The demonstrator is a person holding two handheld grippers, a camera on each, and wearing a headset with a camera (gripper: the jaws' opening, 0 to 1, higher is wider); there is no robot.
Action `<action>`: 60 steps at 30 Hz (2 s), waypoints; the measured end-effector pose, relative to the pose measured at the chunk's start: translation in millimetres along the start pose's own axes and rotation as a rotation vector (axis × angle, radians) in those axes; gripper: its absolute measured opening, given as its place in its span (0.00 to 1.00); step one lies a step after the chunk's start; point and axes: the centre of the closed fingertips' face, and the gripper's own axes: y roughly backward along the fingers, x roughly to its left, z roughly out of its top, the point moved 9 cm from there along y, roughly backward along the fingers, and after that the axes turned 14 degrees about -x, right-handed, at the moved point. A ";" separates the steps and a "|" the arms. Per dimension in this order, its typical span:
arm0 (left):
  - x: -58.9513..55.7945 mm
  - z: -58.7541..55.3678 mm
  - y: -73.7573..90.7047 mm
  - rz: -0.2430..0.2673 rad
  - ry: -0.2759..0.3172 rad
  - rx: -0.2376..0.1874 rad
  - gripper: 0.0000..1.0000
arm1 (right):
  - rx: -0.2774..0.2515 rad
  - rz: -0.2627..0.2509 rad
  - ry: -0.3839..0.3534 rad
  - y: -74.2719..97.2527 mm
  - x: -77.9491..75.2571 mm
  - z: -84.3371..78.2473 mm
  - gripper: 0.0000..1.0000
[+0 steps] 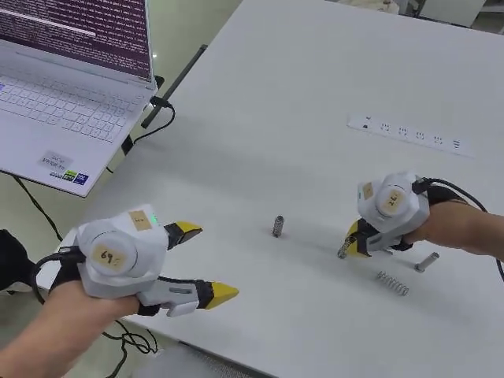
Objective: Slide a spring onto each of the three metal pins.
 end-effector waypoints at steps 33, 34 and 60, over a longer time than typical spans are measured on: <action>-2.6 9.9 -2.9 -0.008 -0.023 -0.013 0.62 | -0.029 -0.089 -0.056 28.2 3.9 -2.1 0.28; -2.7 10.5 -2.6 -0.007 -0.024 -0.015 0.62 | -0.033 -0.099 -0.059 31.0 4.2 -1.8 0.28; -8.3 18.2 0.9 0.004 -0.034 -0.040 0.61 | -0.304 -0.331 -0.291 80.8 16.0 -4.4 0.30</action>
